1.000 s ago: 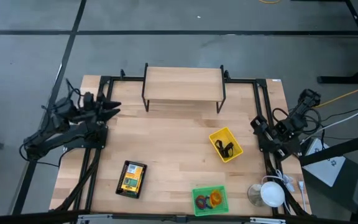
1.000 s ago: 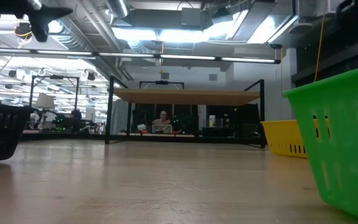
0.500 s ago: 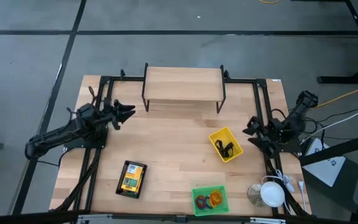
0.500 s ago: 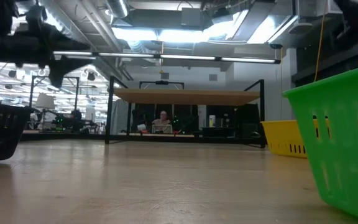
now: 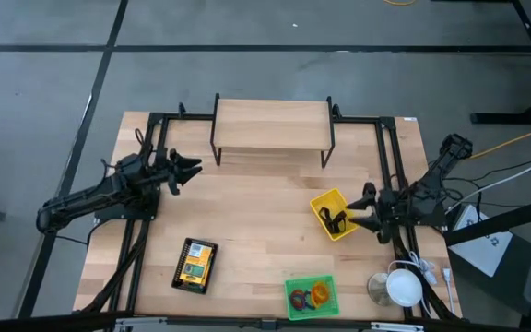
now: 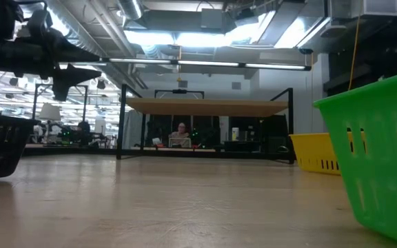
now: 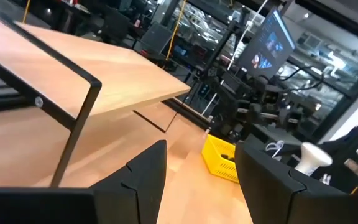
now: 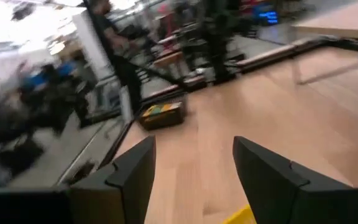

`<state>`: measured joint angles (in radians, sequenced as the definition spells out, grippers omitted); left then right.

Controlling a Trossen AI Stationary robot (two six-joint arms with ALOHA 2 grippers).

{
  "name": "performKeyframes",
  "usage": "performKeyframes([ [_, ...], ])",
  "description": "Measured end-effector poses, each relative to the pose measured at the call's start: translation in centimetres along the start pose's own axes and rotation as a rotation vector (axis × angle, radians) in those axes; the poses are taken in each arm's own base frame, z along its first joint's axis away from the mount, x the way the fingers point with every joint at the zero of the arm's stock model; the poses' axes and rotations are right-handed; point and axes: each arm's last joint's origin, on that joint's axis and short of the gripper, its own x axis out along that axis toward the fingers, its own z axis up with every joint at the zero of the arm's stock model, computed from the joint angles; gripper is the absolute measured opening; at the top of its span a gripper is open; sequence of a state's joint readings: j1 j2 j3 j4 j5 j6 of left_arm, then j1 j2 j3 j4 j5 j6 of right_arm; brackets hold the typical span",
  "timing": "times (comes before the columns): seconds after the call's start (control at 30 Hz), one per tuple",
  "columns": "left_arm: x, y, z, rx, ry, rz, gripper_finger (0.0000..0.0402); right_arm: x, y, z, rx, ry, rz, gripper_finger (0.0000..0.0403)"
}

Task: Pick & Place Office Desk Supplies
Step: Return to Home Position

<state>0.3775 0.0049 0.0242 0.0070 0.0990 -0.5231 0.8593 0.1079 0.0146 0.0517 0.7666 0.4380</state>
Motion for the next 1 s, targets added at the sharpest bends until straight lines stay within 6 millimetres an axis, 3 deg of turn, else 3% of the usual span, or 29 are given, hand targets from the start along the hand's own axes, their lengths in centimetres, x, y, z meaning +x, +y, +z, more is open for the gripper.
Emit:
performKeyframes([
  [0.23, 0.2, 0.2, -0.3, -0.009, 0.038, 0.015, 0.0189, 0.2, 0.5, -0.5, -0.186, 0.072, 0.112, 0.0217],
  [0.8, 0.1, -0.5, -0.1, -0.049, 0.006, -0.053, 0.0187, 0.2, 0.6, -0.6, -0.190, 0.089, 0.134, 0.0217],
  [1.0, 0.0, -1.5, -0.6, -0.051, 0.044, -0.155, 0.0188, 0.2, -0.2, 0.8, -0.114, -0.025, 0.082, 0.0217],
])
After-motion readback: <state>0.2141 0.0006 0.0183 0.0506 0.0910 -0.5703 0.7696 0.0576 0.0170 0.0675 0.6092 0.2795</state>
